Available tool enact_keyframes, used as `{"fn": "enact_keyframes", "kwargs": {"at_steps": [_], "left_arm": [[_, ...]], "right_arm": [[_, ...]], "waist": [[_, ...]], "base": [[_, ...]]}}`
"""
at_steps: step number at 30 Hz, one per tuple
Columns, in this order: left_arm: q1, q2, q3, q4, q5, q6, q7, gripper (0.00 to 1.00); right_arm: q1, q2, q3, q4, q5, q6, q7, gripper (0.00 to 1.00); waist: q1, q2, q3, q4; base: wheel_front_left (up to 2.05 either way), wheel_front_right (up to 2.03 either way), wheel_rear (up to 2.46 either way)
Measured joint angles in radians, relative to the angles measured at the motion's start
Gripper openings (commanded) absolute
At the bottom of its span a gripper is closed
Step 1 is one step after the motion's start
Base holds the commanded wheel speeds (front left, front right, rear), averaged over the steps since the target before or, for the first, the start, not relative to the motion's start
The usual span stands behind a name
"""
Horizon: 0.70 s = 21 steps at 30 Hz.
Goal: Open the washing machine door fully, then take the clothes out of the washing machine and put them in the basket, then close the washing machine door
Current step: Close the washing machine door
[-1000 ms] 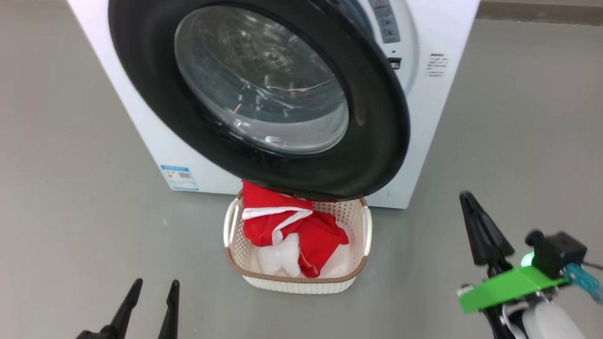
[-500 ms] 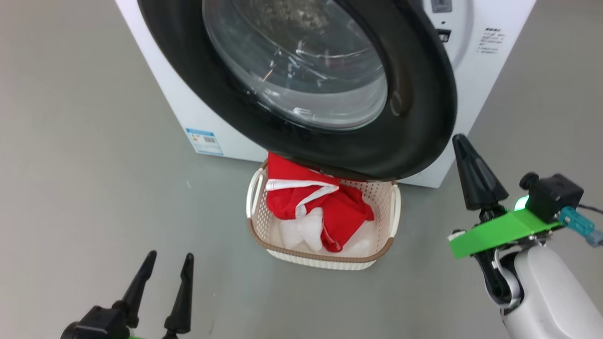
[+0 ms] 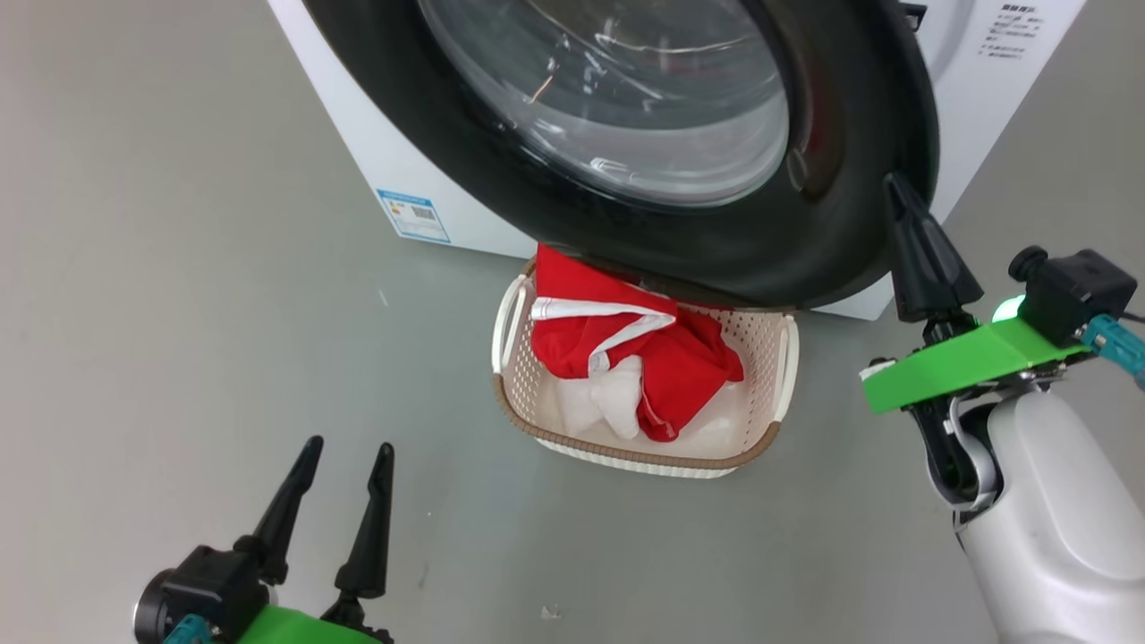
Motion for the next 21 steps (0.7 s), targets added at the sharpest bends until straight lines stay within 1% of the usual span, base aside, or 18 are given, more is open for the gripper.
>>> {"fn": "enact_keyframes", "kwargs": {"at_steps": [6,10,21], "left_arm": [[-0.021,-0.001,-0.013,-0.002,-0.005,0.000,0.000,1.00],[-0.038,-0.002,-0.020,-0.007,-0.014,0.000,0.000,1.00],[-0.094,-0.012,-0.051,-0.017,-0.044,0.000,0.000,1.00]], "right_arm": [[-0.042,-0.004,-0.012,0.013,-0.006,0.001,0.000,0.00],[-0.079,-0.007,-0.040,0.018,-0.006,0.002,0.000,0.00],[-0.256,-0.010,-0.135,0.051,-0.043,0.002,0.000,0.00]], "waist": [[0.0000,0.0000,0.029,0.013],[0.0000,0.0000,0.051,0.021],[0.0000,0.0000,0.131,0.044]], "base": [[0.00,0.00,0.00],[0.00,0.00,0.00],[0.00,0.00,0.00]]}}
